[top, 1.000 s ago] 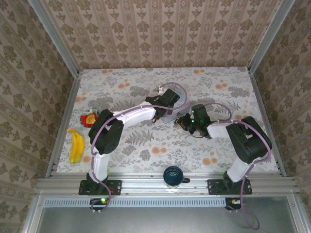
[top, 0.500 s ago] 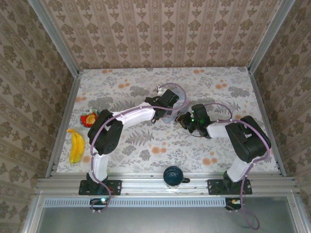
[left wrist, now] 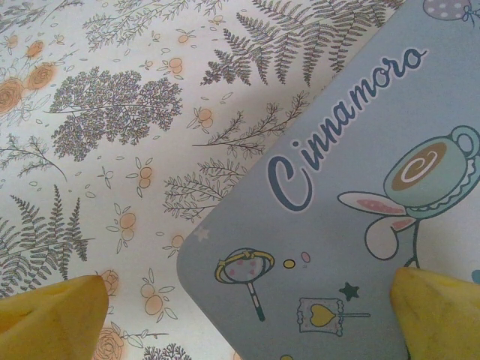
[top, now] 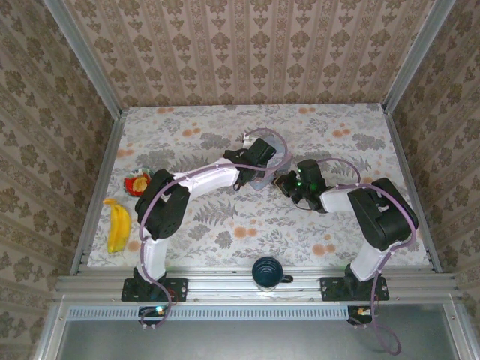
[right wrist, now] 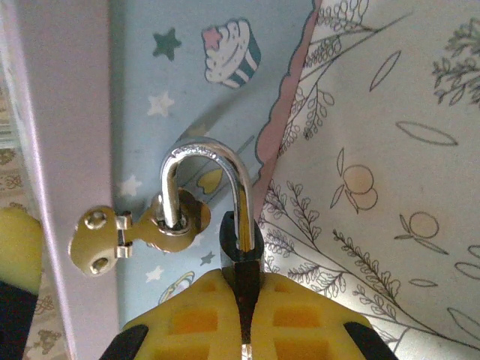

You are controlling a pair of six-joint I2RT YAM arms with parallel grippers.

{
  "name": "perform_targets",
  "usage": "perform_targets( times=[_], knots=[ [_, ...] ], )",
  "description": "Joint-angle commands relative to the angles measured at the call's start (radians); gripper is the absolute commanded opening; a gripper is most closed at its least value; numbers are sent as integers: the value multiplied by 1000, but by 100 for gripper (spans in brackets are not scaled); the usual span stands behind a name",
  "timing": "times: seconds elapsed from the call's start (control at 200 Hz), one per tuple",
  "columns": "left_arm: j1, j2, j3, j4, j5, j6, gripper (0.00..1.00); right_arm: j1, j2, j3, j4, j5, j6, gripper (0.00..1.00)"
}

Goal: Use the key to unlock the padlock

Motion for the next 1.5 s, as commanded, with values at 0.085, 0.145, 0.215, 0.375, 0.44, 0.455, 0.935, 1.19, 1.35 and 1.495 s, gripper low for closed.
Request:
perform_targets(
  times=[0.085, 0.145, 0.215, 0.375, 0.44, 0.455, 0.935, 1.19, 1.35, 1.495],
  knots=[
    [1, -13, -37, -80, 26, 1, 98, -10, 2, 24, 34, 27, -3, 0],
    [3, -15, -39, -82, 28, 1, 98, -11, -2, 22, 28, 30, -5, 0],
    [4, -19, -42, -81, 31, 2, 98, -14, -9, 21, 22, 31, -10, 0],
    [12, -35, -60, -74, 40, -4, 97, -27, -41, 22, -28, 43, -38, 0],
    [18, -45, -74, -67, 38, -6, 95, -33, -62, 19, -53, 50, -52, 0],
    [19, -47, -79, -65, 37, -8, 95, -34, -69, 18, -60, 53, -56, 0],
    [158, -189, -228, 88, 146, -34, 83, -39, -294, 34, -372, 89, -230, 0],
    [243, -202, -248, 191, 344, -69, 74, -40, -404, 29, -531, 44, -317, 0],
    [245, -223, -274, 249, 417, -99, 75, -39, -434, 20, -586, -36, -345, 0],
    [248, -238, -289, 255, 433, -112, 80, -40, -436, 7, -584, -159, -343, 0]
  ],
)
